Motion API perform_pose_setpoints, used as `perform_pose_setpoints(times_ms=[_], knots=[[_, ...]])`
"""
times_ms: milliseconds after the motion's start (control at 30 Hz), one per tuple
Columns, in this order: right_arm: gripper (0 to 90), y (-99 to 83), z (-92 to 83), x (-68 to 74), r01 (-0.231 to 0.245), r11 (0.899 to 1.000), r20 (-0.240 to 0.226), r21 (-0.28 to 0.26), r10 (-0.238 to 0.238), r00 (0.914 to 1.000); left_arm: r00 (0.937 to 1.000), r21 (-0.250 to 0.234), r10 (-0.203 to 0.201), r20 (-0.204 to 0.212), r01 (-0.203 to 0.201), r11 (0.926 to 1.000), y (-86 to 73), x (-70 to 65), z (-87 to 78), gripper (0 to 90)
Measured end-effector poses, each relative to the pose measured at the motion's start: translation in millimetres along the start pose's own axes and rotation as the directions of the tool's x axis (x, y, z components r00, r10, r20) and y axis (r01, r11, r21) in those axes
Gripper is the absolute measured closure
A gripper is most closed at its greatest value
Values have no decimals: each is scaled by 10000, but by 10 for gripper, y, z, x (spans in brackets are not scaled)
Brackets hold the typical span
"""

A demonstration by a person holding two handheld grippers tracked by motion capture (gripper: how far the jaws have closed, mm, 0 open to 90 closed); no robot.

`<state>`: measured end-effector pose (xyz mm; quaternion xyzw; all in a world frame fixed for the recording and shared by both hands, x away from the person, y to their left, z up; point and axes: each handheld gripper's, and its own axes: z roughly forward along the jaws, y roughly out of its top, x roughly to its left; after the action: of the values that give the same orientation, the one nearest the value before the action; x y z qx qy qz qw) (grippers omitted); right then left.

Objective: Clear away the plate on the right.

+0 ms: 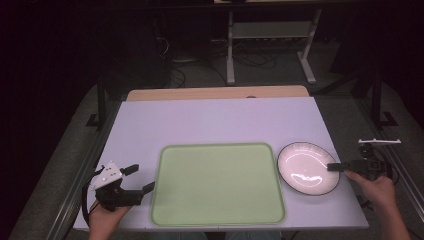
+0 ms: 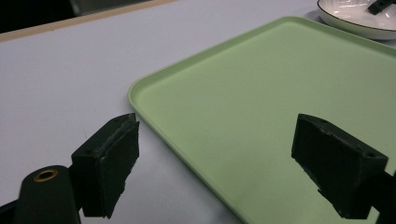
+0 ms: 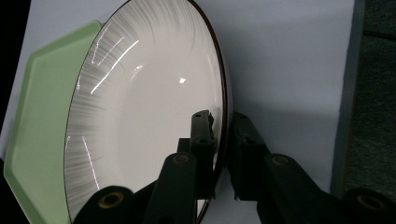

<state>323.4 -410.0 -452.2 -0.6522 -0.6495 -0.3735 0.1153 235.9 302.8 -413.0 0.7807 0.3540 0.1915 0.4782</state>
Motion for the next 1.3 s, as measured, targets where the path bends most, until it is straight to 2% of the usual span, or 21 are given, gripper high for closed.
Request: perform_pose_setpoints(times_ms=[267, 367, 500, 667, 900, 1067, 1300], knots=[[806, -28, -4, -34, -245, 9992, -378, -320, 233, 9990, 10000, -12, -25, 17, 25, 10000, 2, 0, -3, 148], [814, -32, -10, -43, -371, 9977, -709, -566, 331, 9969, 10000, -45, -30, 2, 30, 10000, 1, 2, -8, 148], [818, -10, -13, -6, -313, 9976, -640, -614, 274, 9976, 10000, -43, -38, 4, 38, 10000, 1, 3, -6, 148], [814, 6, -45, 31, -382, 9950, -944, -925, 294, 9951, 10000, -50, -39, -1, 39, 10000, 1, 7, -9, 148], [806, 21, -103, 92, -298, 9943, -882, -1027, 208, 9959, 10000, -80, -28, -17, 27, 10000, 2, 9, -14, 148], [798, -16, -159, 55, -633, 9898, -1022, -1280, 503, 9935, 10000, -103, -43, -55, 43, 9999, 4, 10, -19, 148], [796, -54, -294, 16, -867, 9791, -1293, -1839, 633, 9896, 9999, -95, -135, -76, 134, 9999, -5, 17, -18, 148]])
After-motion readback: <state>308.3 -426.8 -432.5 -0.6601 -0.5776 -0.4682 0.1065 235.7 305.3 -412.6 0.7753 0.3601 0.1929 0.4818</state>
